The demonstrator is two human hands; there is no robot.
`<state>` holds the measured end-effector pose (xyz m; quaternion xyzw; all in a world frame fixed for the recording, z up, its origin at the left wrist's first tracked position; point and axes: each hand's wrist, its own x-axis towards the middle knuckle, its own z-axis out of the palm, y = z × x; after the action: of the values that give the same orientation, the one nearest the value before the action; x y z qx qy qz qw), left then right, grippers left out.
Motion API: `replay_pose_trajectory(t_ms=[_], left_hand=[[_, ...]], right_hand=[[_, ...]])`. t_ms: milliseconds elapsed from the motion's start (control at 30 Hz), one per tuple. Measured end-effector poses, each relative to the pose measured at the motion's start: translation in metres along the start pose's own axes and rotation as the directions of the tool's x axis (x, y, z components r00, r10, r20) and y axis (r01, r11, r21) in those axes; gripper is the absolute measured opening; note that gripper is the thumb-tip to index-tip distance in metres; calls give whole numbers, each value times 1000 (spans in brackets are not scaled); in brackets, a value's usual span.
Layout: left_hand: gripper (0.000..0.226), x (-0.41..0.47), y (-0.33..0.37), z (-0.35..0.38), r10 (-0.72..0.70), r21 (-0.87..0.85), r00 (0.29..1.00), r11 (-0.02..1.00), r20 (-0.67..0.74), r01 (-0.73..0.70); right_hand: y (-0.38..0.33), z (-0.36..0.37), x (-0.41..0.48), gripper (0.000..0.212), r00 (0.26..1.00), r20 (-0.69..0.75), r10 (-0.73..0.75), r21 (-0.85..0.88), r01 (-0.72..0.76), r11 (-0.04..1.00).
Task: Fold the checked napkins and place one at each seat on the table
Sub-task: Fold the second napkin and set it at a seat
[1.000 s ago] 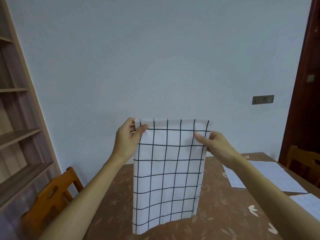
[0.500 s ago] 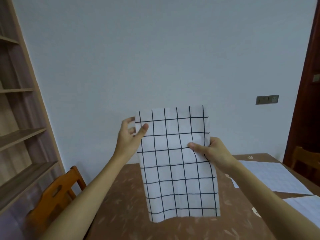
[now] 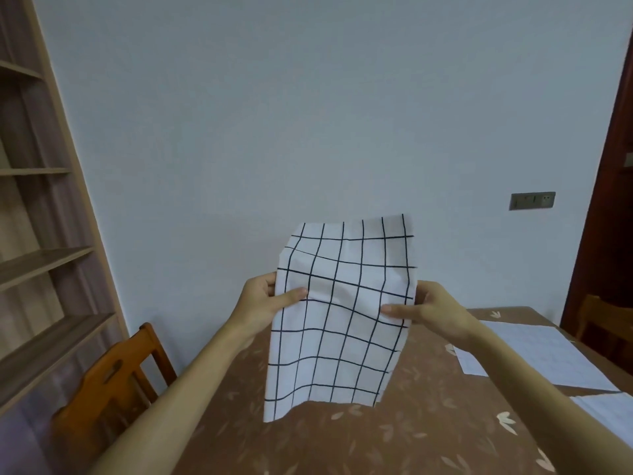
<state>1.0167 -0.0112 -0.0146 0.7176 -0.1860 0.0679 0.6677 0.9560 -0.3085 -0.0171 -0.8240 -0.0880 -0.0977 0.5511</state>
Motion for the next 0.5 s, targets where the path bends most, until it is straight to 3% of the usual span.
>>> replay_pose_trajectory(t_ms=[67,133,300,367,500], left_hand=[[20,0,1,-2,3,2,1000,1000,0,-3],[23,0,1,-3,-2,-2,1000,1000,11,2],[26,-3,2,-1,21,-30,999,999,-28,-22],[22,-5,2,3,42,-61,995,997,-88,-47],[18,-6,2,11,51,-77,990,995,-131,-61]], right_hand=[[-1,-1,0,59,1000,22,-8,15,7,1000],[-2,-3,1,62,999,9,-36,64,35,997],[-6,-2,-1,84,982,-165,-93,176,122,977],[-10,-3,-5,80,986,-117,-122,169,141,976],[-13,5,-8,59,989,-19,-143,-8,143,990]])
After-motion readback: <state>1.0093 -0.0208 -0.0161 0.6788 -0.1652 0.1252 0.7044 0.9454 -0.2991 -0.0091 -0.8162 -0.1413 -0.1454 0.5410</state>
